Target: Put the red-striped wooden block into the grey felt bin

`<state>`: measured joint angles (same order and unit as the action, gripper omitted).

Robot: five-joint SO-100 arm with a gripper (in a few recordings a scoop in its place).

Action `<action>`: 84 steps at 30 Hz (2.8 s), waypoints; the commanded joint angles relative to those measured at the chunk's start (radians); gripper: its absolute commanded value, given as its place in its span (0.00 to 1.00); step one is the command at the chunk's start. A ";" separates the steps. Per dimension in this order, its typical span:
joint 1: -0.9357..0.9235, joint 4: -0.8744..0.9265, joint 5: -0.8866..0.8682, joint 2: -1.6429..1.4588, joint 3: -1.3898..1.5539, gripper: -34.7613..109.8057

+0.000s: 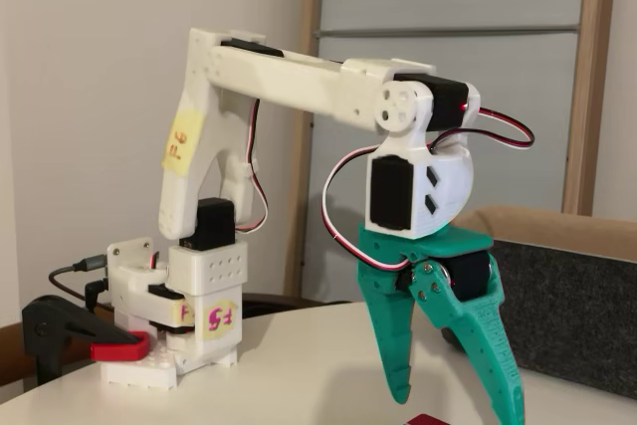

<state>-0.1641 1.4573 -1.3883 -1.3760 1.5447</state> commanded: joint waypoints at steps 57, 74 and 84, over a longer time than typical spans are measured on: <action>0.081 -0.287 0.121 -0.253 0.468 0.52; 0.074 -0.377 0.107 -0.158 0.477 0.52; 0.077 -0.430 0.114 -0.107 0.479 0.51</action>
<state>-0.0874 1.0400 -1.2763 -1.4895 2.0049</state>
